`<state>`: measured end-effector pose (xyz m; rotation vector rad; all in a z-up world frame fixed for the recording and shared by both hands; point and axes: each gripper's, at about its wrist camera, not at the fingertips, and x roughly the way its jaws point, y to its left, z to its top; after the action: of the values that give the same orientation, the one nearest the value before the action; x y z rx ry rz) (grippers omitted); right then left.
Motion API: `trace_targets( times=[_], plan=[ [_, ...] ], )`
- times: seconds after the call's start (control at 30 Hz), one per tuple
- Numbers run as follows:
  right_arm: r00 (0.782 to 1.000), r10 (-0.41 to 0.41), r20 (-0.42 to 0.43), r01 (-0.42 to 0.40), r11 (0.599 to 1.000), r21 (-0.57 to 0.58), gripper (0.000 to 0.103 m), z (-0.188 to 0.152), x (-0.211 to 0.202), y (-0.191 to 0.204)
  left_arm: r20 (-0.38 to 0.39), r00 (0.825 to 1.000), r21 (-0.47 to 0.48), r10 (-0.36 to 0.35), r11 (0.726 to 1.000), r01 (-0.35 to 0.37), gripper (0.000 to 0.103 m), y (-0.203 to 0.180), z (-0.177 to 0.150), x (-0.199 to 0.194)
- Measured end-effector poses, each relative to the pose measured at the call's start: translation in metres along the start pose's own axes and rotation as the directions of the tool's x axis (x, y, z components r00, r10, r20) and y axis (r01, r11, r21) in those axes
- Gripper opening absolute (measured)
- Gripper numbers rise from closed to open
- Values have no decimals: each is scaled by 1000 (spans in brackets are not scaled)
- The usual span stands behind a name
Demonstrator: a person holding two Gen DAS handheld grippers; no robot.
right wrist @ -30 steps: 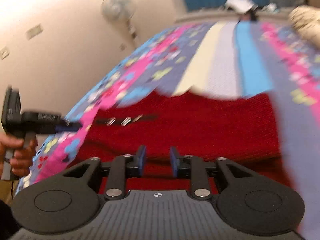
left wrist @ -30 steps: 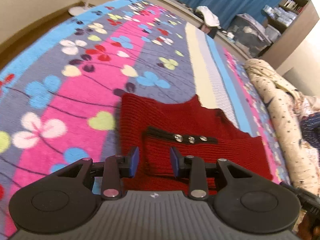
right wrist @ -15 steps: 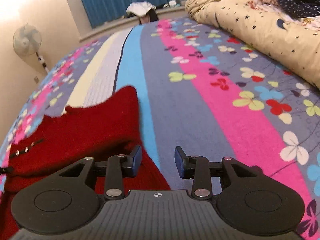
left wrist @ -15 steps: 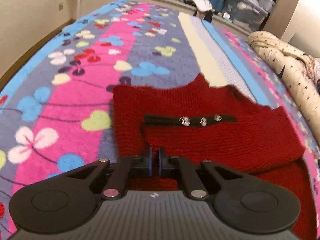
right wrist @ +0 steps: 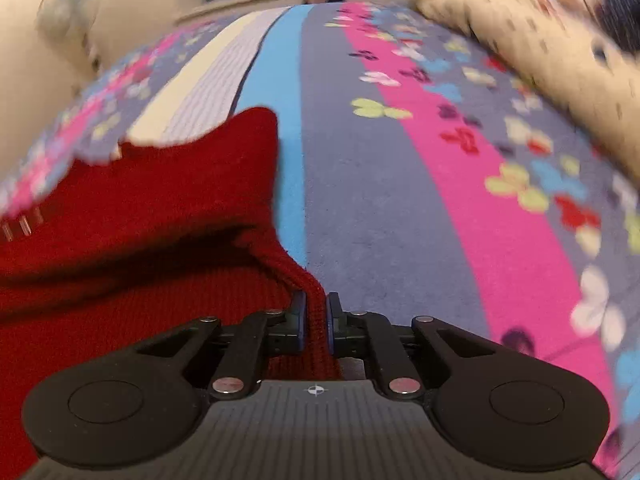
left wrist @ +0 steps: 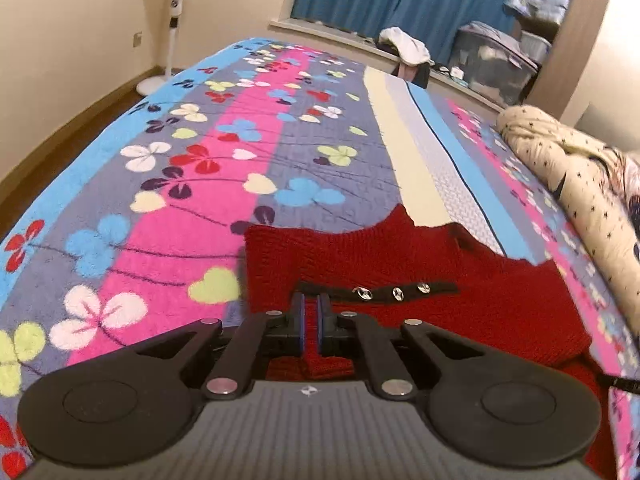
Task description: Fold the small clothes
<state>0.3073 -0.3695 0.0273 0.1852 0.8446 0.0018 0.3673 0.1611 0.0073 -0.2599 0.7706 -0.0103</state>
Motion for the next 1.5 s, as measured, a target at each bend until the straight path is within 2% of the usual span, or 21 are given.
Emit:
trace_targets(
  times=[0.07,0.13,0.23,0.33,0.4,0.47,0.6,0.67,0.8,0.87,0.93,1.0,1.07,1.13,1.23,1.3,1.37,1.5],
  plan=[
    [999,-3,-47,1,999,-39,9,-5,4,2,1,1000,-32,14,999,-14,6,7,2,-4],
    [998,-44,-52,38,994,-102,11,-10,4,10,16,1000,-61,12,998,-11,6,11,4,-18],
    [1000,-27,-6,27,1000,3,11,-8,-15,2,47,999,-62,-12,998,15,9,14,1,-57],
    [998,4,67,-8,999,52,19,-10,-43,-6,72,997,-82,-33,996,39,12,17,-15,-102],
    [994,21,107,-26,999,45,27,-15,-63,-7,83,995,-69,-50,996,55,16,15,-37,-130],
    [987,42,157,-48,998,39,29,-29,-88,-9,77,996,-30,-53,998,56,20,9,-65,-151],
    [973,74,217,-87,995,54,29,-63,-138,-23,21,999,77,-47,996,45,32,-8,-121,-178],
    [964,91,251,-109,992,62,29,-84,-162,-32,27,999,107,-46,993,43,37,-15,-141,-193],
    [954,85,287,-105,993,54,29,-129,-192,-48,20,999,116,-31,993,28,38,-18,-176,-208],
    [957,86,276,-112,991,79,29,-151,-194,-60,-24,1000,91,-13,996,15,37,-13,-189,-209],
    [967,83,242,-117,985,128,29,-167,-190,-74,-49,998,47,-32,998,34,38,-5,-196,-212],
    [974,90,207,-119,984,133,29,-174,-183,-82,-56,997,29,-44,999,46,37,3,-202,-212],
    [981,96,167,-120,983,142,30,-178,-173,-88,-70,997,20,-27,999,29,37,10,-213,-206],
    [988,107,109,-125,976,177,35,-181,-161,-93,-117,993,-4,-24,1000,23,37,18,-225,-195],
    [995,75,68,-87,979,184,47,-184,-149,-90,-162,986,-54,-37,998,28,40,26,-240,-182],
    [996,73,51,-81,982,168,52,-185,-142,-85,-154,988,-63,-34,998,25,48,28,-243,-179],
    [998,61,20,-64,986,156,53,-189,-132,-83,-146,989,-65,-28,998,18,53,27,-244,-179],
    [999,53,13,-54,991,121,55,-194,-126,-80,-131,991,-58,-5,998,-3,59,23,-246,-182]
  ],
)
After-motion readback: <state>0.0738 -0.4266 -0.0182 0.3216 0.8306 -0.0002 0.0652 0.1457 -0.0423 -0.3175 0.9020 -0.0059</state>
